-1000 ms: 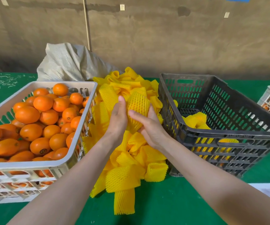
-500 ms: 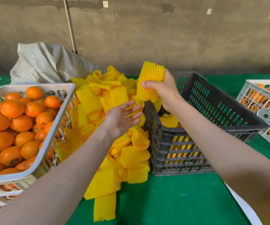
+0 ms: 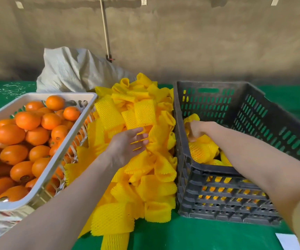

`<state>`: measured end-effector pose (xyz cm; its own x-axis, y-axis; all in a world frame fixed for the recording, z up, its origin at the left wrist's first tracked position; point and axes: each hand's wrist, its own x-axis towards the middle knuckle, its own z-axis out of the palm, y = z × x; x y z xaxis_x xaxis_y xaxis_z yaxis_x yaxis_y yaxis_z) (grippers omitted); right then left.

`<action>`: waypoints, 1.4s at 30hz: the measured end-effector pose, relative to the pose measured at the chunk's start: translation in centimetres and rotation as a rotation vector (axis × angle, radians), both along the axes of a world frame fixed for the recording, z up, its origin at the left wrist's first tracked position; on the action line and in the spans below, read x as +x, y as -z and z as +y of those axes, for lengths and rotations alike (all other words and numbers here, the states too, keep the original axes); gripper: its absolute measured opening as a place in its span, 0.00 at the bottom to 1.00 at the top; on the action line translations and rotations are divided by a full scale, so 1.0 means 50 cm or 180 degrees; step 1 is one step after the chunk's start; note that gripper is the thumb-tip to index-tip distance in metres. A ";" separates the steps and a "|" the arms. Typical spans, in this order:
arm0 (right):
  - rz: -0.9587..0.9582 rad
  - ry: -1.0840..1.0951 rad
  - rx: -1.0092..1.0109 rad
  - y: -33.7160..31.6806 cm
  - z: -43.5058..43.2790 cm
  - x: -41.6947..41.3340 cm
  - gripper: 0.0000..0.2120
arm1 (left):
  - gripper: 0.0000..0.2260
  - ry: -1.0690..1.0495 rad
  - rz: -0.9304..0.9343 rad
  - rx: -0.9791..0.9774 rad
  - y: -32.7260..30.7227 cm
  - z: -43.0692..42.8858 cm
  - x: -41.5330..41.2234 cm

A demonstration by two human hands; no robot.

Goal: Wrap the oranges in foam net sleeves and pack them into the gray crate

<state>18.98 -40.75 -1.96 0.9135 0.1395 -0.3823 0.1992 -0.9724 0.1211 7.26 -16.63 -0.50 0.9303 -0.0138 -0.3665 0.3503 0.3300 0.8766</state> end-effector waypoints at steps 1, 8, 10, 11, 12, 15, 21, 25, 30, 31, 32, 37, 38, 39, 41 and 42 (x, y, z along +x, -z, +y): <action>0.0118 0.0046 0.0106 0.012 0.000 0.005 0.26 | 0.09 -0.0053 0.0032 -0.0011 0.004 0.005 0.002; 0.0042 0.0295 -0.0111 0.030 -0.014 0.008 0.32 | 0.10 -0.0175 0.0113 -0.0029 0.027 0.014 -0.006; -0.0591 0.0456 0.0105 0.003 -0.018 0.003 0.29 | 0.10 -0.0219 0.0106 -0.0048 0.026 0.029 -0.012; -0.1059 0.0579 0.0499 -0.018 -0.018 0.002 0.27 | 0.10 -0.0240 0.0099 -0.0061 0.023 0.040 -0.015; -0.1543 0.0712 0.1038 -0.040 -0.015 -0.002 0.25 | 0.10 -0.0249 0.0089 -0.0069 0.019 0.052 -0.018; -0.2800 0.0627 0.2371 -0.117 0.026 -0.036 0.16 | 0.09 -0.0276 0.0045 -0.0047 -0.001 0.090 -0.024; -0.1705 -0.1001 0.1902 -0.155 0.218 -0.160 0.14 | 0.07 -0.0445 -0.0142 -0.0089 -0.039 0.160 -0.037; -0.0256 -0.1408 0.0322 -0.061 0.315 -0.209 0.23 | 0.06 -0.0496 -0.0265 -0.0190 -0.050 0.194 -0.059; -0.0397 -0.0371 0.1357 0.035 0.374 -0.208 0.38 | 0.07 -0.0479 -0.0442 -0.0215 -0.056 0.229 -0.093; -0.0450 -0.0152 0.1588 0.044 0.381 -0.206 0.39 | 0.07 -0.0460 -0.0462 -0.0198 -0.055 0.235 -0.100; -0.0520 -0.0070 0.1653 0.051 0.385 -0.203 0.37 | 0.07 -0.0439 -0.0472 -0.0185 -0.054 0.239 -0.106; -0.0882 -0.0127 0.1967 0.036 0.384 -0.202 0.16 | 0.08 -0.0395 -0.0592 0.0194 -0.050 0.266 -0.125; -0.0915 -0.0080 0.2259 0.021 0.382 -0.206 0.15 | 0.09 -0.0410 -0.0627 0.0376 -0.048 0.268 -0.126; -0.0924 -0.0023 0.2592 0.003 0.380 -0.213 0.14 | 0.10 -0.0402 -0.0656 0.0579 -0.046 0.268 -0.127; -0.0806 0.0053 0.3216 -0.034 0.378 -0.233 0.13 | 0.15 -0.0286 -0.0707 0.0973 -0.044 0.264 -0.129; -0.0696 0.0089 0.3453 -0.050 0.379 -0.246 0.12 | 0.18 -0.0184 -0.0717 0.1124 -0.042 0.261 -0.128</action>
<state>6.68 -21.81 0.55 0.9545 0.2810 0.1003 0.2537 -0.5876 -0.7684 0.85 -3.59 1.60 0.9833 0.1308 -0.1268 0.1267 0.0091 0.9919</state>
